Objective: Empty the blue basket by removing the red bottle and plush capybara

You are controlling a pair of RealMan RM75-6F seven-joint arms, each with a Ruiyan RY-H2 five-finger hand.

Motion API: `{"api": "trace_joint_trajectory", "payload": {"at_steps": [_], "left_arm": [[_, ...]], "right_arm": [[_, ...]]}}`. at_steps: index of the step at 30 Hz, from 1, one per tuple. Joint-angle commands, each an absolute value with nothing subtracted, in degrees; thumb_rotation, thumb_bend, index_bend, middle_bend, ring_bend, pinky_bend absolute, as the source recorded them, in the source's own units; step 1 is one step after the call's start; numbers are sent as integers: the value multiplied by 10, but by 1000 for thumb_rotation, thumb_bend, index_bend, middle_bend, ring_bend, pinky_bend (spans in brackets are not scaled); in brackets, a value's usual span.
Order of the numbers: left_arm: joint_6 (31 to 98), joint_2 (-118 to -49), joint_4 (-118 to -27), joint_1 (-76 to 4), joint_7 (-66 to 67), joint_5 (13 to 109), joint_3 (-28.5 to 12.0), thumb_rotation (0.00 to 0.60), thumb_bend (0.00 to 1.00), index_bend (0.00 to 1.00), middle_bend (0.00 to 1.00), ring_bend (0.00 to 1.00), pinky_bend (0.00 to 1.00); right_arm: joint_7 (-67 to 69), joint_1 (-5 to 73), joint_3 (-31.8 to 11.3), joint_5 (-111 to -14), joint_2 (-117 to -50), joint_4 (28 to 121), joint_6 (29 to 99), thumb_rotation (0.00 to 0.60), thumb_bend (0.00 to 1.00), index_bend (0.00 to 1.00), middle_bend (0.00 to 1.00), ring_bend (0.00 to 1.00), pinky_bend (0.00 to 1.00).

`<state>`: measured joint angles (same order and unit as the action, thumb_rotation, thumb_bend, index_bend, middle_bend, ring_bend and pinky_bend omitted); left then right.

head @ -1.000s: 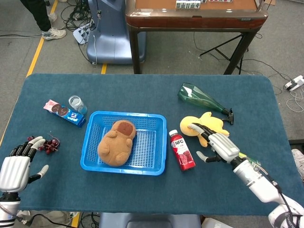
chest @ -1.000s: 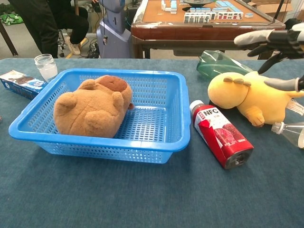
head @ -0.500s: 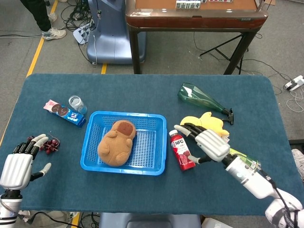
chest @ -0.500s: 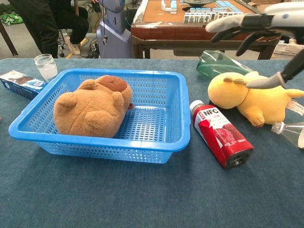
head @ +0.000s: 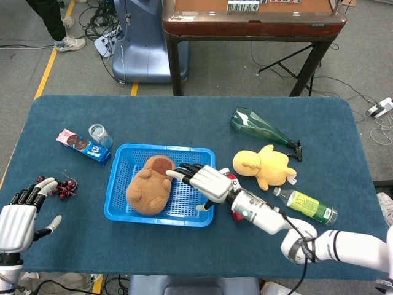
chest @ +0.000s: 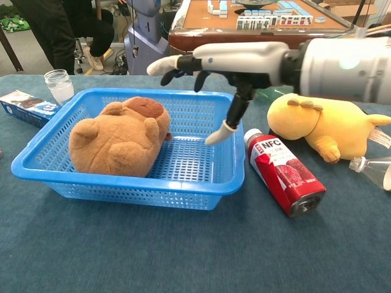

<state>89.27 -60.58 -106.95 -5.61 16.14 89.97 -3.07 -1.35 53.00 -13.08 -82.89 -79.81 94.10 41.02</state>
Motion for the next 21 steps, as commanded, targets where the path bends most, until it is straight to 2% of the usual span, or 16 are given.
{"api": "trace_joint_trajectory", "payload": {"at_steps": [1, 12, 21], "left_arm": [[896, -604, -1070, -53, 159, 901, -29, 600, 243, 234, 196, 199, 231], [901, -600, -1069, -45, 157, 901, -26, 600, 243, 233, 195, 199, 231], [903, -597, -1071, -41, 154, 901, -25, 600, 243, 234, 195, 199, 231]], "right_arm": [[-54, 575, -149, -796, -857, 881, 386, 600, 41, 0, 114, 51, 187], [-94, 653, -161, -766, -962, 760, 361, 600, 34, 0, 105, 51, 187], [-157, 700, -150, -718, -1013, 691, 322, 600, 34, 0, 104, 51, 187]]}}
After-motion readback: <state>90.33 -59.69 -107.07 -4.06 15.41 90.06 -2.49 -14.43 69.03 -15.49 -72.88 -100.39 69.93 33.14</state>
